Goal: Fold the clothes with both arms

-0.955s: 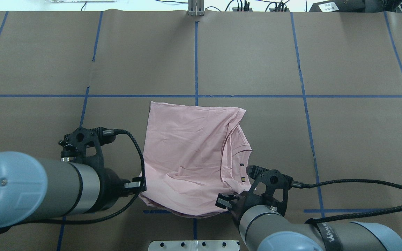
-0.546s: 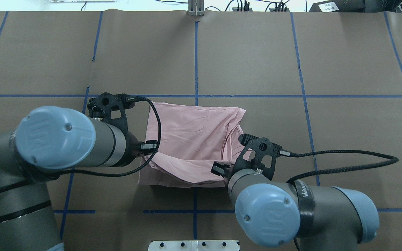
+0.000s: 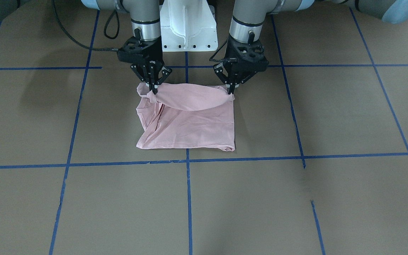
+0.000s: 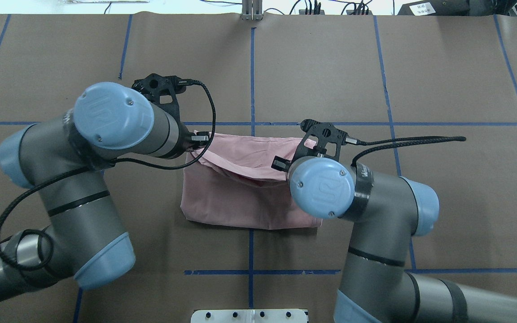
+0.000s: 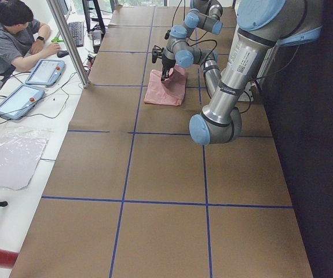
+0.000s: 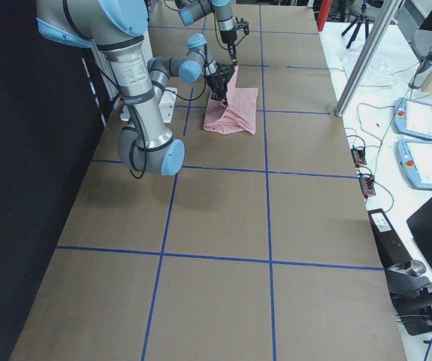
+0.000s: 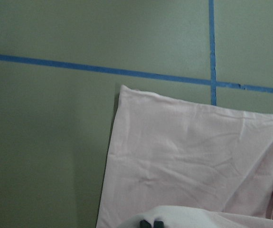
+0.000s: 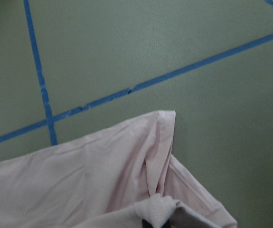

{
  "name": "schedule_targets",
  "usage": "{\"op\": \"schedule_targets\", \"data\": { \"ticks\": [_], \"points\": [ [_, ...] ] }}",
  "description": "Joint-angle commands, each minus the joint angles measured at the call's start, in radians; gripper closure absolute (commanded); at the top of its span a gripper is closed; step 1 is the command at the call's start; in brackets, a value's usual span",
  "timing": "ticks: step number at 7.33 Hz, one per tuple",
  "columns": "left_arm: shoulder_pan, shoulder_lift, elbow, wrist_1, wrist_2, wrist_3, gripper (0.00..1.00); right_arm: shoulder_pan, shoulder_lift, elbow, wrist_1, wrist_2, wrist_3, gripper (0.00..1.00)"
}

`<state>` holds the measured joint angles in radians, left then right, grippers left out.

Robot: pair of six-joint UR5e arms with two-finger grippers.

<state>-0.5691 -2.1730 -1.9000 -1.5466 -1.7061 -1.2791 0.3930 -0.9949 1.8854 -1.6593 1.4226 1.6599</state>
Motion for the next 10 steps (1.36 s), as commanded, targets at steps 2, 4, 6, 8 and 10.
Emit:
{"op": "schedule_targets", "data": {
  "ticks": [2,4,6,8,10],
  "points": [
    [-0.151,-0.080,0.420,-0.313,-0.001,0.224,0.00,0.205,0.198,-0.538,0.284,0.107,-0.225,0.00],
    [-0.205,-0.079,0.443,-0.336,-0.088,0.311,0.00,0.308,0.222,-0.628,0.360,0.261,-0.403,0.00],
    [-0.206,-0.077,0.424,-0.337,-0.093,0.313,0.00,0.342,0.216,-0.617,0.359,0.335,-0.462,0.00],
    [-0.224,-0.030,0.309,-0.314,-0.173,0.384,0.00,0.397,0.161,-0.535,0.348,0.445,-0.515,0.00],
    [-0.341,0.149,0.077,-0.235,-0.280,0.603,0.00,0.536,-0.026,-0.320,0.262,0.574,-0.798,0.00]
  ]
}}
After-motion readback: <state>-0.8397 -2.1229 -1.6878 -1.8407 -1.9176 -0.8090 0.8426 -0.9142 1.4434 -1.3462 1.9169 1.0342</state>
